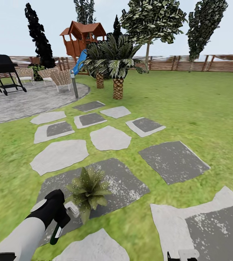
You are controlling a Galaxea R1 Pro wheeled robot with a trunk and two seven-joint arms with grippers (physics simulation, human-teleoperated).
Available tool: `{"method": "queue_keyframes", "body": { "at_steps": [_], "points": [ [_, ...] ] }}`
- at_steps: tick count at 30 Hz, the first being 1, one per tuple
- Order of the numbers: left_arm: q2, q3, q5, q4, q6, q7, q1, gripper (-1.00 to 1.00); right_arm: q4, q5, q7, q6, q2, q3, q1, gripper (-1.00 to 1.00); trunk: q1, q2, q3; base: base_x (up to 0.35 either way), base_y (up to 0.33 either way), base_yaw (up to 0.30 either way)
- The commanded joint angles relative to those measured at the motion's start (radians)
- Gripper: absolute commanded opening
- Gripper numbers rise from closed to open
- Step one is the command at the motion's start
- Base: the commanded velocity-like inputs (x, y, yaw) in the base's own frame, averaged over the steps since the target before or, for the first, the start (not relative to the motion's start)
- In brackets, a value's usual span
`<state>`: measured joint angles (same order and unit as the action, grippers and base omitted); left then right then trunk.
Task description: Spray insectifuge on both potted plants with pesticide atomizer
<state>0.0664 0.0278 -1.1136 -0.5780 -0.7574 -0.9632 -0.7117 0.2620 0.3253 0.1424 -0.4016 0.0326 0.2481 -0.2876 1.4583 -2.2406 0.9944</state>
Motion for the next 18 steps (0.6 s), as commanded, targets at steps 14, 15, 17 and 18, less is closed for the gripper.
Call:
{"method": "queue_keyframes", "body": {
  "at_steps": [14,15,17,18],
  "points": [
    [-0.010,0.003,-0.008,0.046,-0.004,-0.002,0.006,-1.00,-0.001,0.011,0.003,-0.003,0.000,0.006,-0.001,1.00,0.000,0.000,0.001,0.000,-0.072,0.213],
    [-0.010,0.003,-0.008,0.046,-0.004,-0.002,0.006,-1.00,-0.002,0.011,0.003,-0.003,0.000,0.006,-0.001,1.00,0.000,0.000,0.001,0.000,-0.263,0.011],
    [-0.008,0.003,-0.010,0.047,-0.003,-0.001,0.006,-1.00,-0.002,0.011,0.003,-0.003,0.001,0.006,-0.001,1.00,0.000,0.000,0.001,0.000,-0.267,0.005],
    [-0.008,0.003,-0.012,0.047,-0.003,0.000,0.006,-1.00,-0.002,0.011,0.003,-0.003,0.003,0.006,-0.001,1.00,0.000,0.000,0.001,0.000,-0.269,0.001]
  ]
}}
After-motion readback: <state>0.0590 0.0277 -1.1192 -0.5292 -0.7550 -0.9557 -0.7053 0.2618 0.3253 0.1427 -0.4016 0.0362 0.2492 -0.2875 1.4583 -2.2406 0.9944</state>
